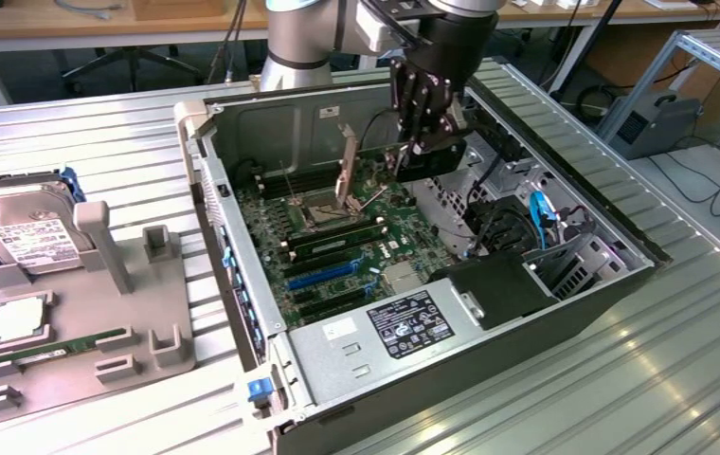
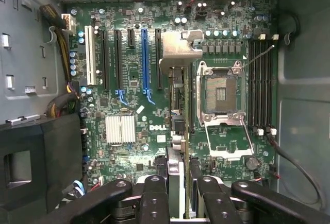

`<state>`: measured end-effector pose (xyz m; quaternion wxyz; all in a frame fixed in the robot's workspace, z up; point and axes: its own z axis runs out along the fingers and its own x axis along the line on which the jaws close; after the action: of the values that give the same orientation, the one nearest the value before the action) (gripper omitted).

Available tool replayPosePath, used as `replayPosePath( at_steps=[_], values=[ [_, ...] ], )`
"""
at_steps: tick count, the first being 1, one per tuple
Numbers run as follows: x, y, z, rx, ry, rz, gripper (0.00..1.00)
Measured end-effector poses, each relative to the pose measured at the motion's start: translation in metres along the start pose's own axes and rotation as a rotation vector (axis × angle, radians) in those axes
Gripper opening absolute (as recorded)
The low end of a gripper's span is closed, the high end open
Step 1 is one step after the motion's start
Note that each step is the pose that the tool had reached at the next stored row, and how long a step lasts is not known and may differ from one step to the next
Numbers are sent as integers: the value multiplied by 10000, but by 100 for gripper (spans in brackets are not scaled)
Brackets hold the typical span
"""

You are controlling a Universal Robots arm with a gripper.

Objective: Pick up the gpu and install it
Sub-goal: 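Insert the gpu into the slot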

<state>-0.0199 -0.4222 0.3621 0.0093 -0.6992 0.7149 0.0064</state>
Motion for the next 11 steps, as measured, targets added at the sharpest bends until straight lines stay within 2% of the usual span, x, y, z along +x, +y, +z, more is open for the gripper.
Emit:
replayPosePath(
  at_steps=[11],
  values=[
    [22,1,10,0,0,0,27]
  ],
)
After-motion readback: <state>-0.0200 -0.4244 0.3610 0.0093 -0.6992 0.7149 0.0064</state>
